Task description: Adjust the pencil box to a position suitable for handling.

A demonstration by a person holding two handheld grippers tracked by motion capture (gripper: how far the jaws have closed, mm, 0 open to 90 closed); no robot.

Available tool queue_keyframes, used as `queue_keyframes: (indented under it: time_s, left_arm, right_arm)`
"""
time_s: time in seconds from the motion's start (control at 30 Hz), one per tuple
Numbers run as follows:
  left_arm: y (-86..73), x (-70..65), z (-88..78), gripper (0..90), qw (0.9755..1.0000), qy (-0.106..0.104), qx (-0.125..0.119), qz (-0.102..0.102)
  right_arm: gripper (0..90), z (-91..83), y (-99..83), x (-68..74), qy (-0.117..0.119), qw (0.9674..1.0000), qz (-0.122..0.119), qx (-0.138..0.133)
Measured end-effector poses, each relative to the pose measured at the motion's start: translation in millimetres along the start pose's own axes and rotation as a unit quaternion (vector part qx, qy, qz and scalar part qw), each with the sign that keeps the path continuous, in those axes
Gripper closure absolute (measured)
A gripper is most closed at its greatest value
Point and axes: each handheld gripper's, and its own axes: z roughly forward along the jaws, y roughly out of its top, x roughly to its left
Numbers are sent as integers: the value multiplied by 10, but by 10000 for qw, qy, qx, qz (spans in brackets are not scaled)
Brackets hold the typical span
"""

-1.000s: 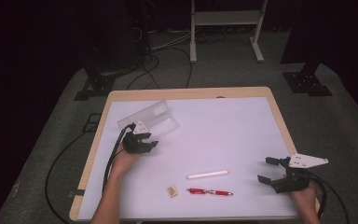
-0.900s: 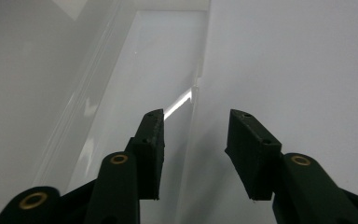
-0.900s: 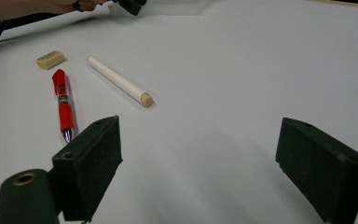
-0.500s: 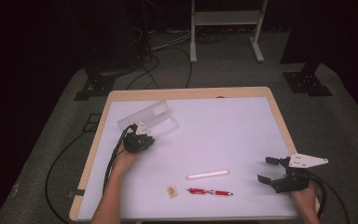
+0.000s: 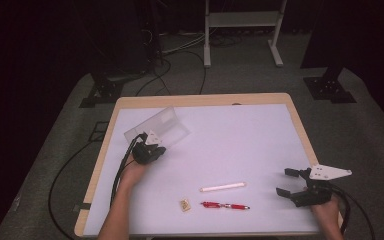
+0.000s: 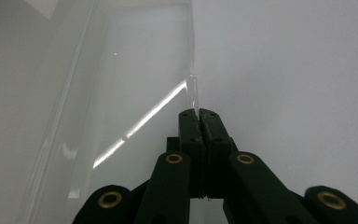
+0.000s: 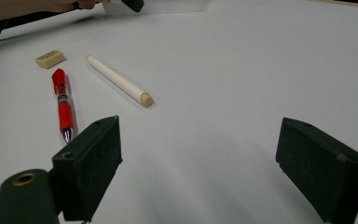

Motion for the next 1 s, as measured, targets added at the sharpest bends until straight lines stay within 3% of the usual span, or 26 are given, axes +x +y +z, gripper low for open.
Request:
queue_keyframes:
  time_s: [0.27, 0.53, 0.67, 1.0]
  left_arm:
    - [56, -29, -132, 894, 9998, -13, -195, 60]
    - [161, -179, -194, 894, 9990, -145, -218, 373]
    - [319, -278, -228, 893, 9971, -282, -341, 621]
    - [504, -460, -207, 893, 9942, -511, -416, 854]
  right_arm:
    - [134, 4, 1, 0, -6, 10000, -3, 16]
    - [134, 6, 1, -3, -17, 10000, 25, 23]
    - [134, 8, 3, -10, -27, 10000, 57, 35]
    - [134, 6, 2, -7, -36, 10000, 44, 18]
